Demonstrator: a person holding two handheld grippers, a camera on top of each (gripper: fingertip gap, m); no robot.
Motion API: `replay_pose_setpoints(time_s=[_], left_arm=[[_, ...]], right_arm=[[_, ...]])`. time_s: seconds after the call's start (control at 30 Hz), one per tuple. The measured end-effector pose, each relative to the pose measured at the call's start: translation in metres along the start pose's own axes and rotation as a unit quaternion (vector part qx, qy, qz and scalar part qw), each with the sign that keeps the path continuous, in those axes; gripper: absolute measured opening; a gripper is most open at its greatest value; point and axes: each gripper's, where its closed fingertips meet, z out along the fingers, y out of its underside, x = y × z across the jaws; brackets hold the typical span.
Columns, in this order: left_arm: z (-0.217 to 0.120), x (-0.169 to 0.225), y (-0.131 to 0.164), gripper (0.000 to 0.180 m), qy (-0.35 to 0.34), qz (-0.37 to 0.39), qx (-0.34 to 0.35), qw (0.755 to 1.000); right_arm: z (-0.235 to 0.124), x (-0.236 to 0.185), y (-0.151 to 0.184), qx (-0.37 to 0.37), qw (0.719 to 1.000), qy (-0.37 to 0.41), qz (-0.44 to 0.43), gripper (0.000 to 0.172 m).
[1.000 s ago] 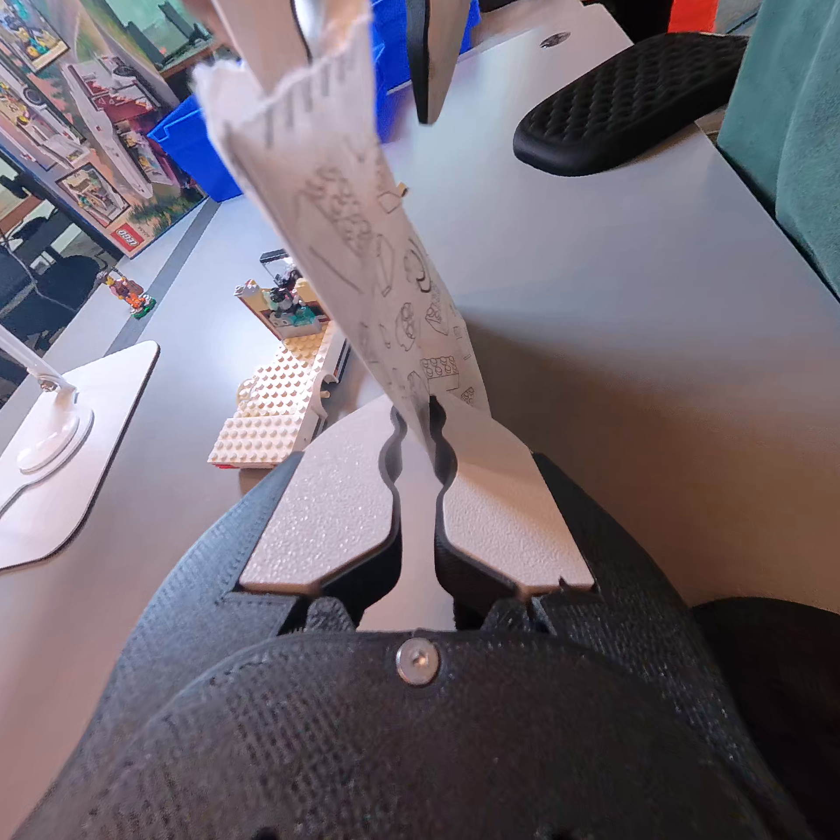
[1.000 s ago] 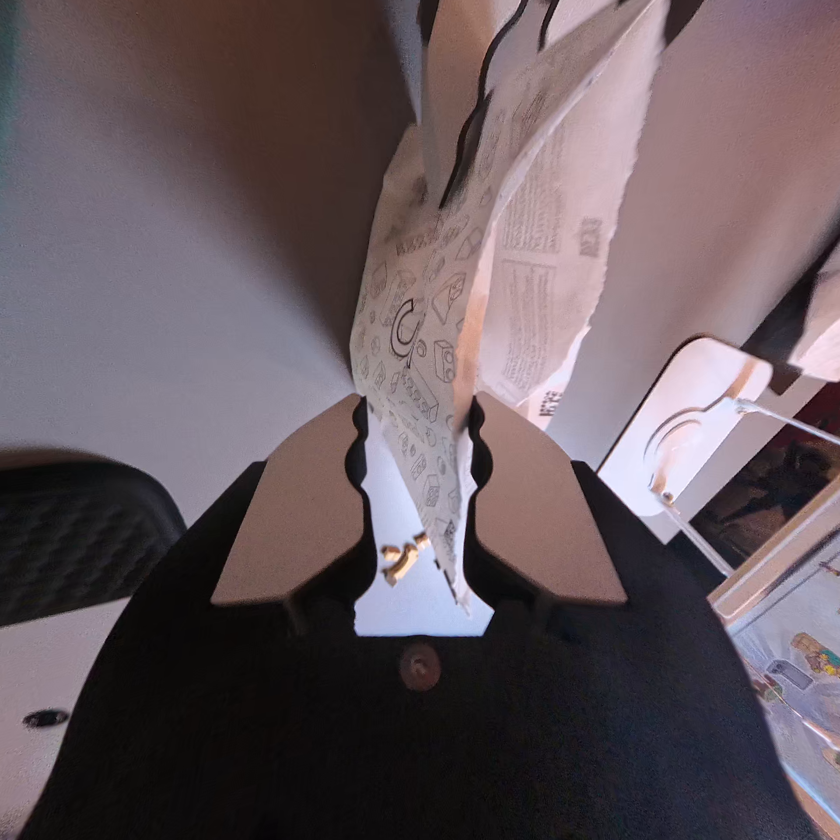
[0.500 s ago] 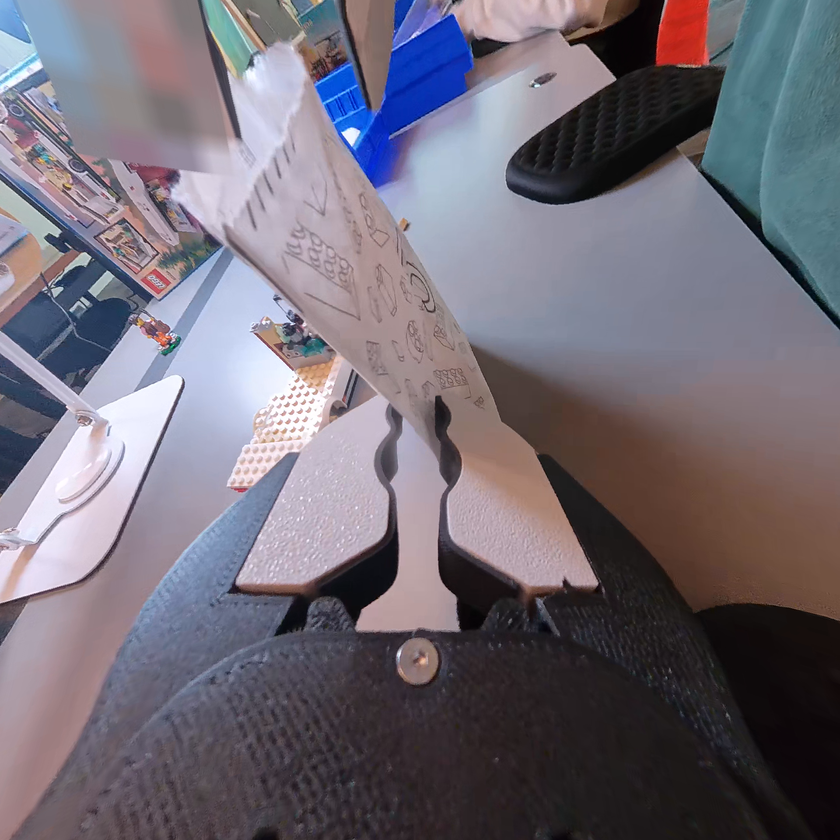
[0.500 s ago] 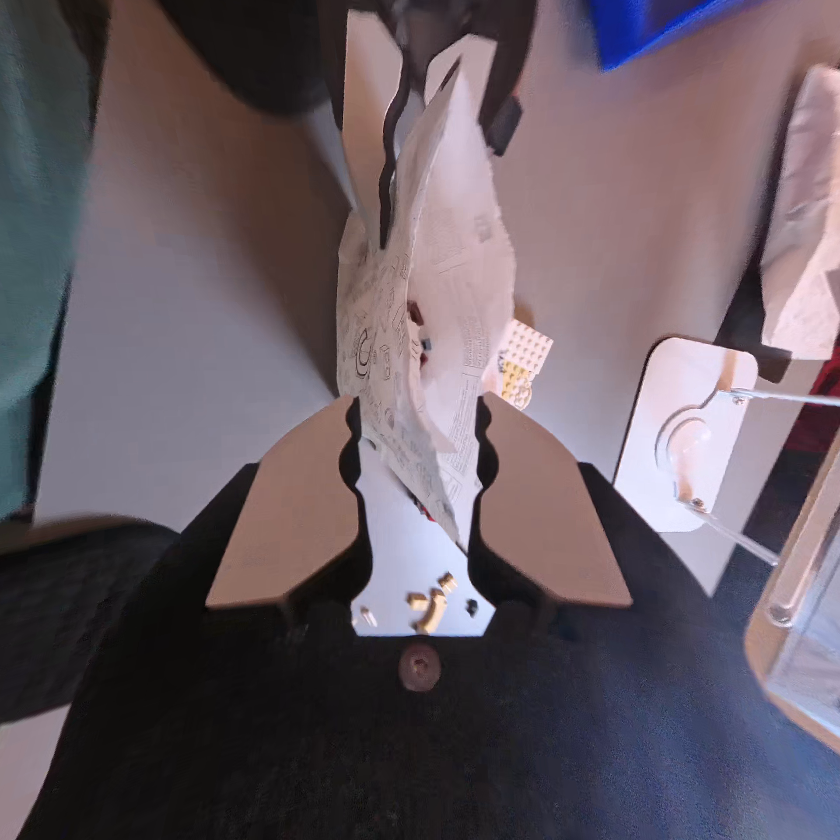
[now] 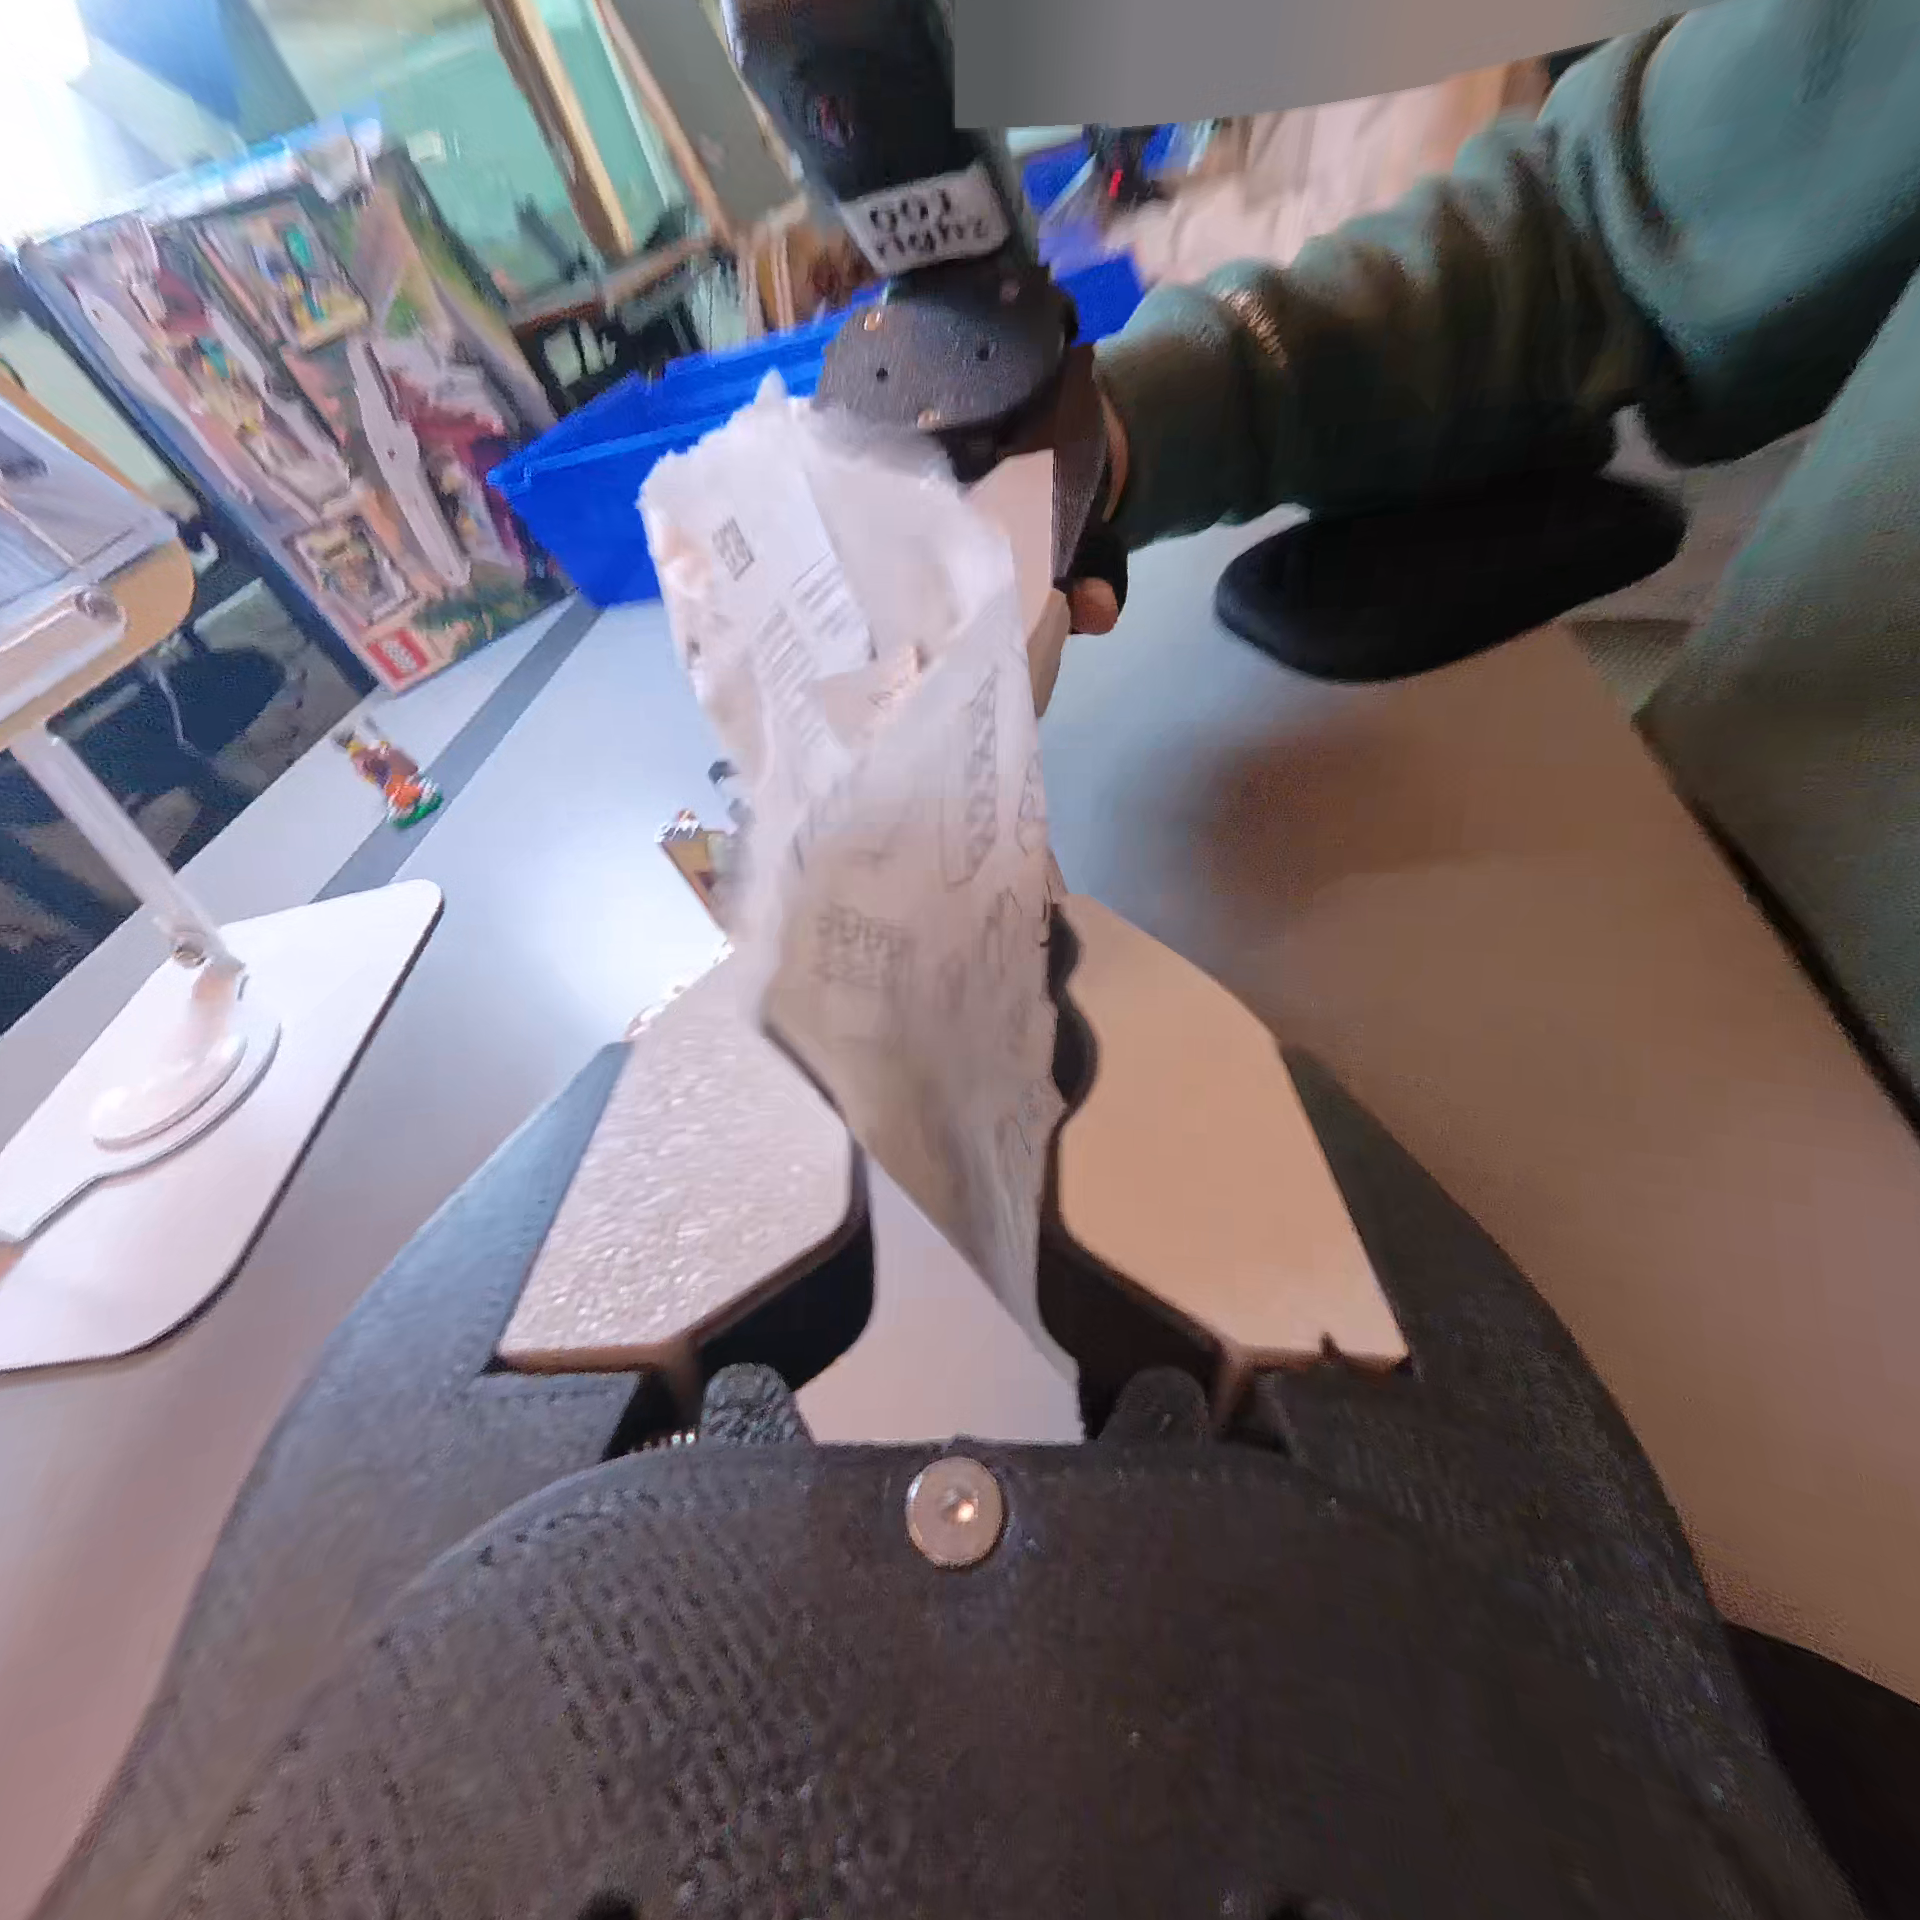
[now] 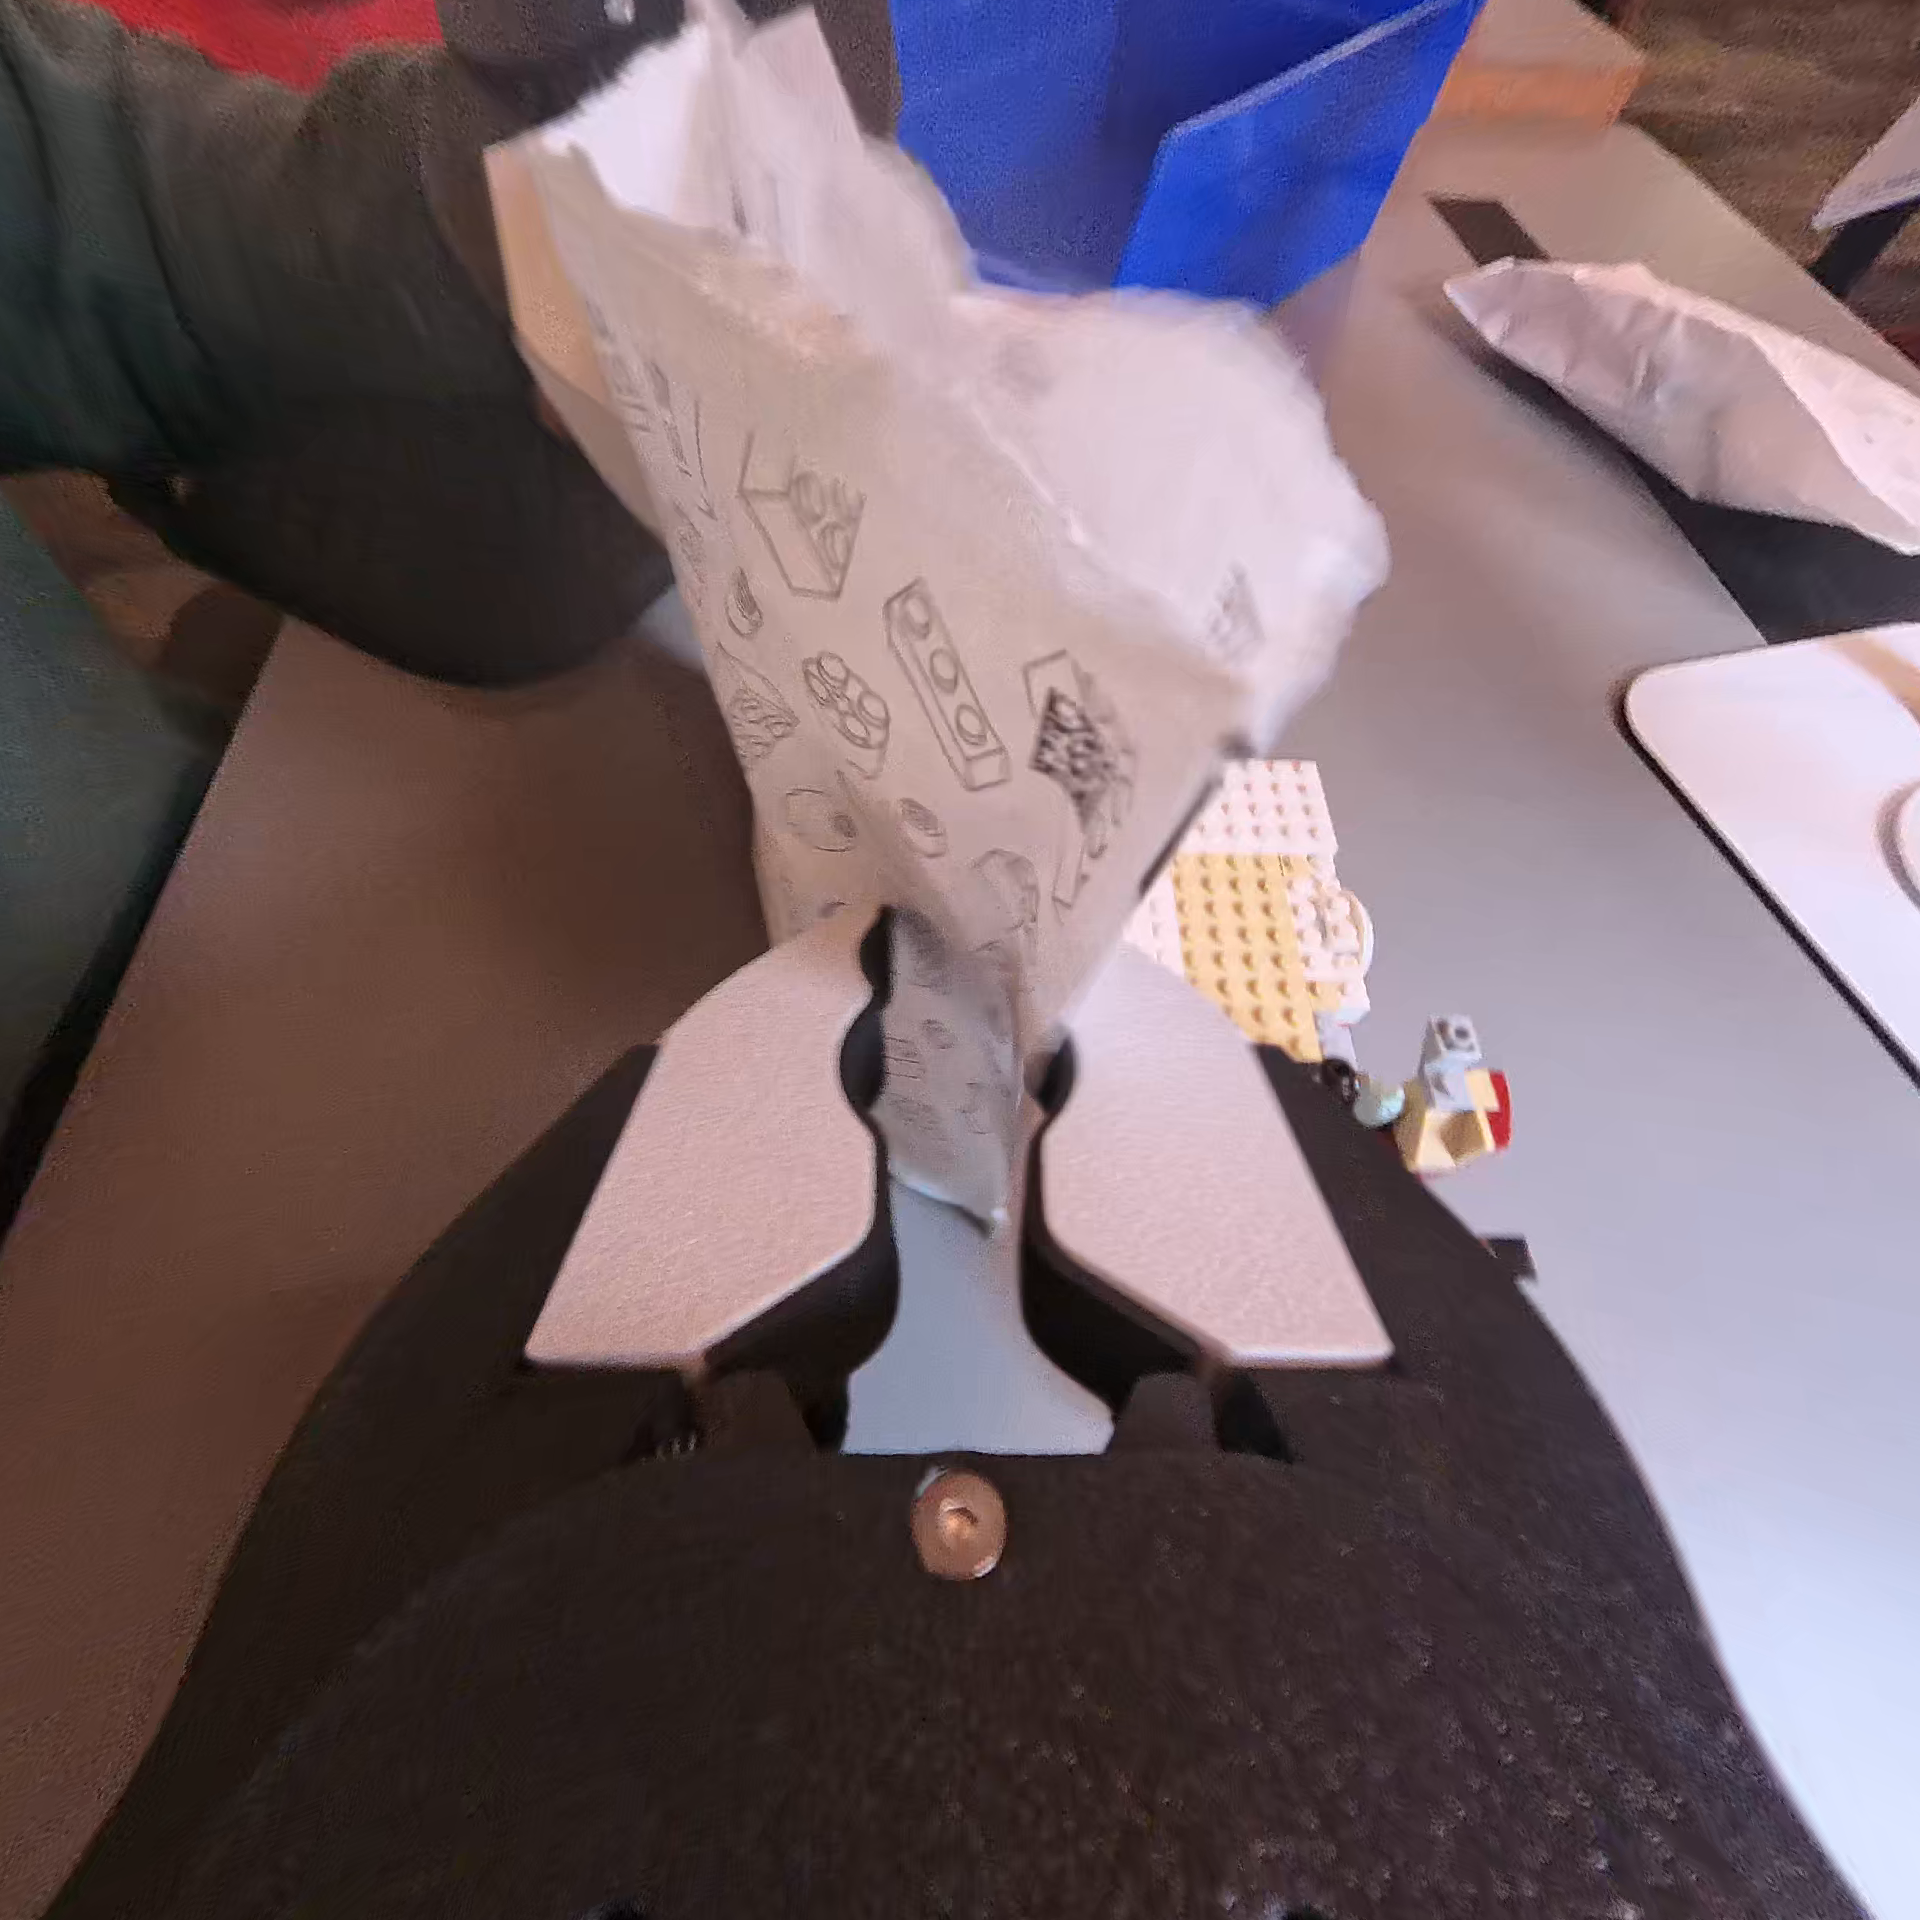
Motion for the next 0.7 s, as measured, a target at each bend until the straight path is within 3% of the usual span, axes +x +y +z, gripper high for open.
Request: replay_pose_setpoints(time_s=[0.07,0.23,0.33,0.43,0.53,0.6,0.7], left_arm=[[-0.002,-0.010,0.000,0.001,-0.021,0.030,-0.035,0.999],[-0.025,-0.019,-0.040,0.001,0.014,-0.046,0.022,0.999],[-0.021,-0.018,-0.036,0.002,0.029,-0.059,0.014,0.998],[-0.016,-0.011,-0.006,0.049,0.040,-0.109,-0.010,0.993],[0.009,0.009,0.032,0.067,0.073,-0.147,-0.063,0.985],[0.027,0.019,0.047,0.066,0.091,-0.147,-0.095,0.980],[0.043,0.020,0.034,0.040,0.100,-0.158,-0.064,0.980]], right_arm=[[0.000,0.002,-0.009,0.017,1.000,-0.009,-0.003,0.007],[-0.045,-0.016,-0.062,0.074,0.995,-0.061,-0.012,0.001],[-0.052,-0.021,-0.050,0.039,0.998,-0.053,-0.014,0.006],[-0.048,-0.024,-0.012,0.020,0.998,-0.053,0.024,0.042],[-0.031,-0.027,0.021,0.000,0.998,-0.047,0.047,0.056],[-0.020,-0.027,0.026,-0.005,0.998,-0.038,0.042,0.046],[-0.012,-0.024,0.026,-0.009,0.999,-0.018,0.029,0.016]])
